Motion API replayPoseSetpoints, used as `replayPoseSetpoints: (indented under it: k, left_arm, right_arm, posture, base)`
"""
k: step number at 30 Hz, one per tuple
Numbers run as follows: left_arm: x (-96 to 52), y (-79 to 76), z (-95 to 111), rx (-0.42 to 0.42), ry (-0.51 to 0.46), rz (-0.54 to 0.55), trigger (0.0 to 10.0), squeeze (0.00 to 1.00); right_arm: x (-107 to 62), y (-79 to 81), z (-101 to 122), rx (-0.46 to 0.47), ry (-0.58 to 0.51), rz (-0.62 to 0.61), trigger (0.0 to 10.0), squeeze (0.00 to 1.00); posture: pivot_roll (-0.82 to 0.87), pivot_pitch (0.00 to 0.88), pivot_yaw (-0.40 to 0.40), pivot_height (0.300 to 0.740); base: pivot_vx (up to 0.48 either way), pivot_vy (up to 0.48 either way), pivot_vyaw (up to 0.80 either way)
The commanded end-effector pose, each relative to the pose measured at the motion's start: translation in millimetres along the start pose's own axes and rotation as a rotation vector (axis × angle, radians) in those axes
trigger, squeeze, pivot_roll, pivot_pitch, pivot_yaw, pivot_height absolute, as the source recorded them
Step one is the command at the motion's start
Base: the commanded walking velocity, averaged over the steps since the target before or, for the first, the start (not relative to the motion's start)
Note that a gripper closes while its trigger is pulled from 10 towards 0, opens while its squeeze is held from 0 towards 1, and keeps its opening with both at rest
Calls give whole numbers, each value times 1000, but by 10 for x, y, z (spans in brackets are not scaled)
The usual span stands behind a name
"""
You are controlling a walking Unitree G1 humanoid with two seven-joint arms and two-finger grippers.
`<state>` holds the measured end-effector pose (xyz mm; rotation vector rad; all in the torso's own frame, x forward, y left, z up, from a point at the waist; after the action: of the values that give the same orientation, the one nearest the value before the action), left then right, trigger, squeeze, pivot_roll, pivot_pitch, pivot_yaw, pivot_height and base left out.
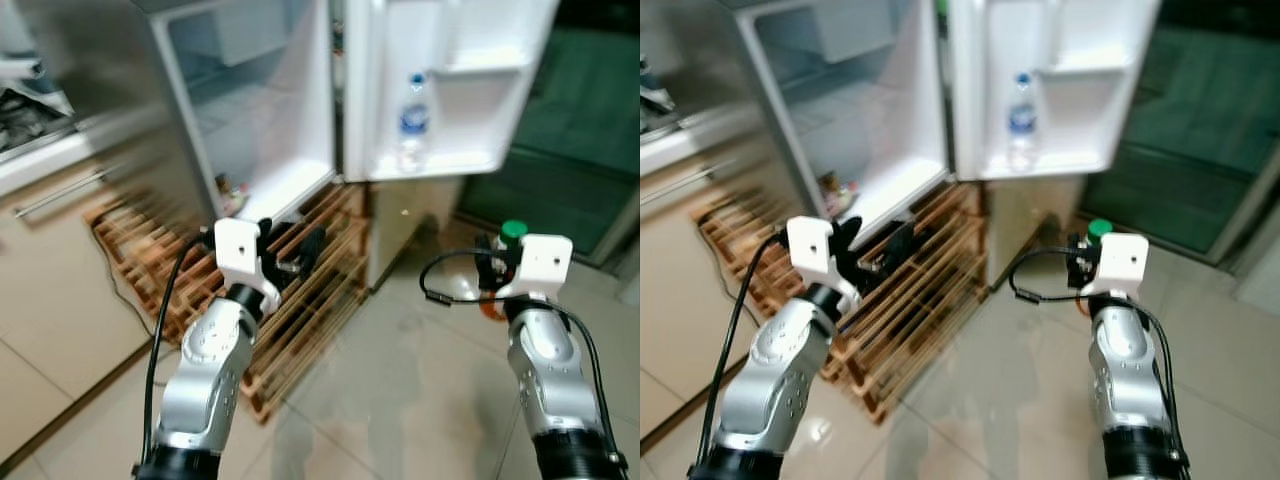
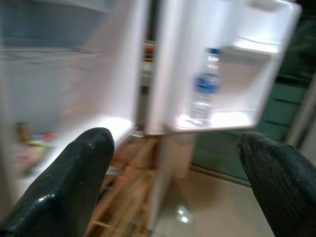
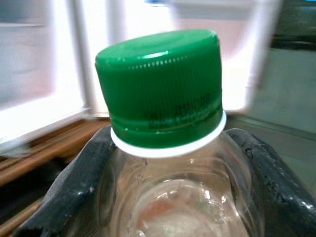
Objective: Restocking fridge
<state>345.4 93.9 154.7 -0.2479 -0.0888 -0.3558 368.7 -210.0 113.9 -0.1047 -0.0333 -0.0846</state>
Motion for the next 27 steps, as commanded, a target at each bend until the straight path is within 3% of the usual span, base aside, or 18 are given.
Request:
replayPoseSetpoints:
  k: [1,13,15,18,19,23,24,27]
  left_arm:
    - [8,30,32,8,-8,11,10000,0]
    - [14,-46,58,42,-22,-26,10000,0]
    - [28,-97,46,90,-11,-43,10000,0]
    - [38,-100,36,84,-7,-38,10000,0]
    - [48,-55,16,77,1,-12,10000,0]
    - [-16,402,-202,42,73,203,10000,0]
    - [-16,402,-202,42,73,203,10000,0]
    - [-221,521,-375,28,125,224,10000,0]
  right_arm:
    - [68,31,170,-12,-59,16,10000,0]
    - [85,78,200,-25,-75,36,10000,0]
    - [79,80,176,-28,-63,39,10000,0]
    - [74,65,173,-28,-64,33,10000,0]
    - [71,60,172,-28,-65,32,10000,0]
    - [54,69,181,-25,-76,36,10000,0]
    - [54,69,181,-25,-76,36,10000,0]
    - [24,101,193,-25,-87,56,10000,0]
  posture:
    - [-170,0,19,740]
    - [-168,0,20,740]
    - [-169,0,21,740]
    - [-170,0,23,740]
    - [-172,0,24,740]
    - [-179,0,29,740]
    - [-179,0,29,740]
    - [-173,0,21,740]
  base:
    - [480,0,0]
    - [480,0,0]
    - [0,0,-800]
    - [0,0,-800]
    - [0,0,-800]
    - [0,0,-600]
    - [0,0,0]
    - [0,0,0]
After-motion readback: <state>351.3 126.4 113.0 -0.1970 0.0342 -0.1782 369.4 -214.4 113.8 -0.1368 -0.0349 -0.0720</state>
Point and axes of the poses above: a point about 5 cm out from each wrist's last joint towards the gripper, its own x axis pointing out of the wrist towards the gripper, its own z axis along the axis of the wrist's last joint, y = z × x, the point moved 6 cm from there along x, pointing out of the wrist towards the gripper, and after that the axes turned 4 degrees about -x, right-handed, at the moved point
